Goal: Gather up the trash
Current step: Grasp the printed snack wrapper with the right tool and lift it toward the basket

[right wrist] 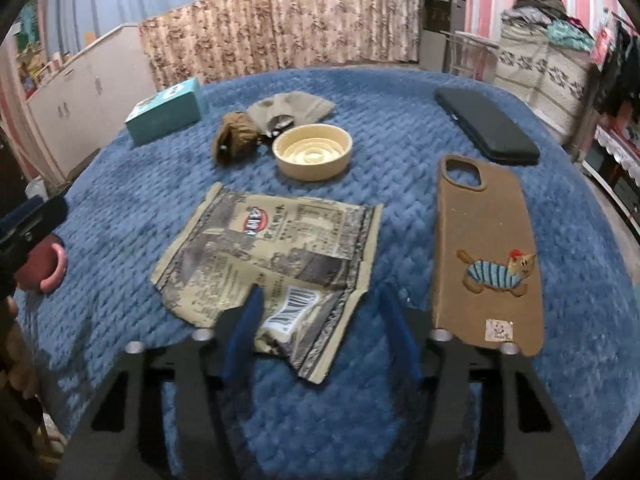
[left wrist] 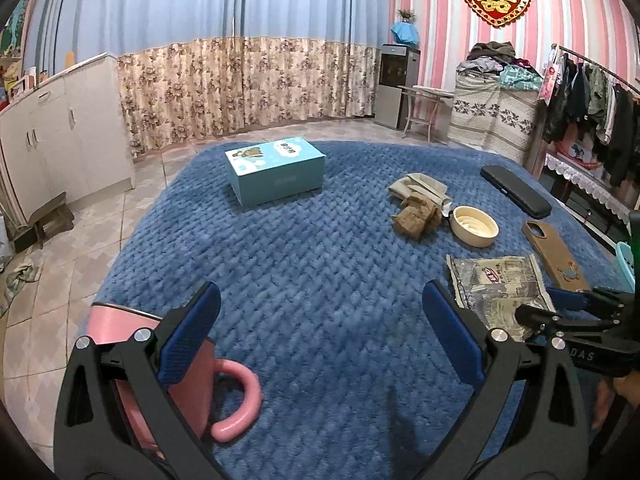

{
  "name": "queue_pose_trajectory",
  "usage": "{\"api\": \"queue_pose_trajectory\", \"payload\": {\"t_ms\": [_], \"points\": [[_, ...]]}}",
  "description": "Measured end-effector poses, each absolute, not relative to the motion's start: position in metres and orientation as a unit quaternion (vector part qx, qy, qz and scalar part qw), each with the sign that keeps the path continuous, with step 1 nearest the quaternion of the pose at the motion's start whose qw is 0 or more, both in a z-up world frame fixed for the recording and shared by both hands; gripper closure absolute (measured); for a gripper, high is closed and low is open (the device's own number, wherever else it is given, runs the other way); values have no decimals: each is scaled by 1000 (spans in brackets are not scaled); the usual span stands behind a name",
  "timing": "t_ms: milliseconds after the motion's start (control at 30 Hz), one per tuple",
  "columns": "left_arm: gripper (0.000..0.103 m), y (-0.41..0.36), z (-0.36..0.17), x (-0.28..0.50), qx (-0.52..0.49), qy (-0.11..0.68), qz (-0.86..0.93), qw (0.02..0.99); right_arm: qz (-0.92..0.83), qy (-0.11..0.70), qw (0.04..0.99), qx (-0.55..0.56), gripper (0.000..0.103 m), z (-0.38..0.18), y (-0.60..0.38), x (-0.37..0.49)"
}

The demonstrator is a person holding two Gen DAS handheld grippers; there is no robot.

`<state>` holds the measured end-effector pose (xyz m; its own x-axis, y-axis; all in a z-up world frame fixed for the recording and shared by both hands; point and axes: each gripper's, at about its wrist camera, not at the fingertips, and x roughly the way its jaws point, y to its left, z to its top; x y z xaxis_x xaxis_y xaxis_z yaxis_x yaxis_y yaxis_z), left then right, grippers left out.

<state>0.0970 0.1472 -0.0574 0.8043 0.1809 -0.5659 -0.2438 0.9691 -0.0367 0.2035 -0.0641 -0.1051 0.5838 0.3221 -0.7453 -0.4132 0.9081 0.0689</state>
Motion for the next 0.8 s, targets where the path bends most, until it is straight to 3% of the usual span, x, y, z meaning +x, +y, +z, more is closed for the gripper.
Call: {"api": "queue_pose_trajectory", "payload": {"t_ms": [100,200,233,800], "points": [[5,144,-59,98,-52,294,110,948,215,398,890,-61,91,-103,-64,201],[5,142,-61,100,-52,298,109,947,221,386,894,-63,92,-98,-68,199],[5,141,-61,101,-53,299,107,947,221,382,895,-63,101,-96,-70,198],[6,65,-56,162,-70,320,26,945,105,320,941,11,102,-35,-244,204]]}}
